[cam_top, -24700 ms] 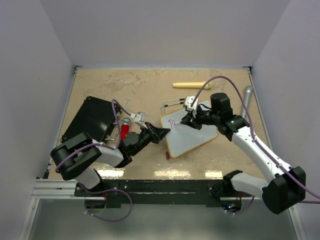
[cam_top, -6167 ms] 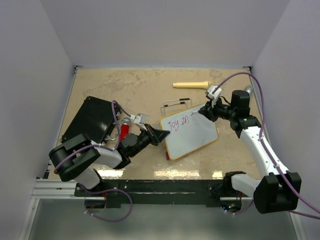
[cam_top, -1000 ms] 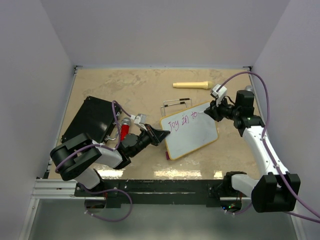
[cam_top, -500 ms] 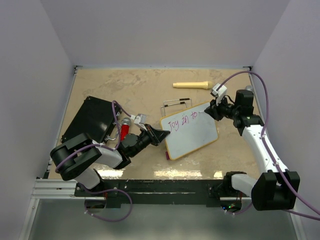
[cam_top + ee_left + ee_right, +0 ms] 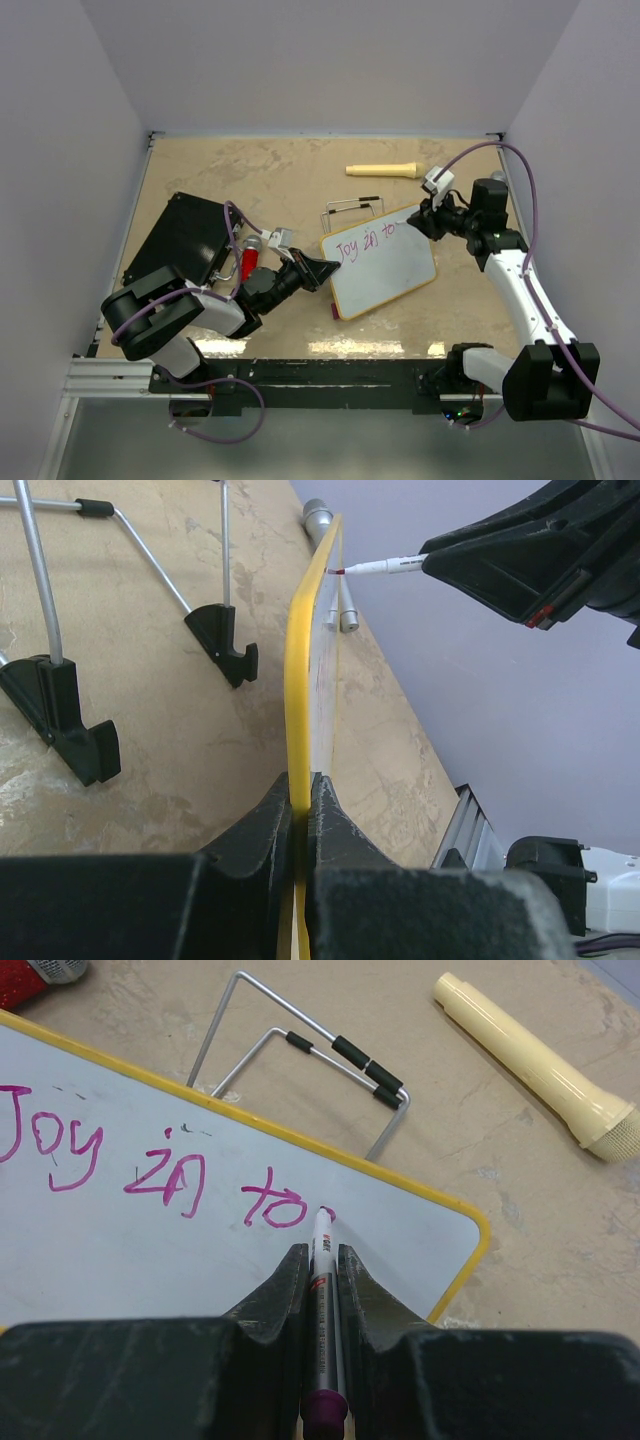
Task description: Write a sentence on the whiteboard
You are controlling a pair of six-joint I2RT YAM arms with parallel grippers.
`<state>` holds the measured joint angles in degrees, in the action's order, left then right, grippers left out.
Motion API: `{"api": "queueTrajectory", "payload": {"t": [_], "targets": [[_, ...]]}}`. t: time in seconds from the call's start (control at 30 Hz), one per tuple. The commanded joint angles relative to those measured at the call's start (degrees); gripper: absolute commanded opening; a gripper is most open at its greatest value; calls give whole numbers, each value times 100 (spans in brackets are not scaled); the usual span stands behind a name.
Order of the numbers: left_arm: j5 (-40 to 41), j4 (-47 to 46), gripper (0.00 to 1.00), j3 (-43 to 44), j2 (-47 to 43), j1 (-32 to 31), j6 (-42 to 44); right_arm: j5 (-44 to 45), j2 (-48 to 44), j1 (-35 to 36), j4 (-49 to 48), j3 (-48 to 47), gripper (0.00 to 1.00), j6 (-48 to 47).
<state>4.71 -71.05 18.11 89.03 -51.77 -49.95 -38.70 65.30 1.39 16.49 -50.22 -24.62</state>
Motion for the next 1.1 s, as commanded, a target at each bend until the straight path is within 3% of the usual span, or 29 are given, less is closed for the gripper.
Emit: {"api": "queueTrajectory", "payload": {"t": [0.0, 0.43, 1.07], "targets": [[-181, -67, 0, -79, 53, -35, 416, -287, 9, -16, 47, -102, 0, -157], [-163, -6, 0, -62, -9, -35, 425, -24, 1, -16, 601, -94, 0, -491], [-207, 21, 0, -9, 26, -26, 443, 284, 36, -16, -128, -208, 0, -87]]}}
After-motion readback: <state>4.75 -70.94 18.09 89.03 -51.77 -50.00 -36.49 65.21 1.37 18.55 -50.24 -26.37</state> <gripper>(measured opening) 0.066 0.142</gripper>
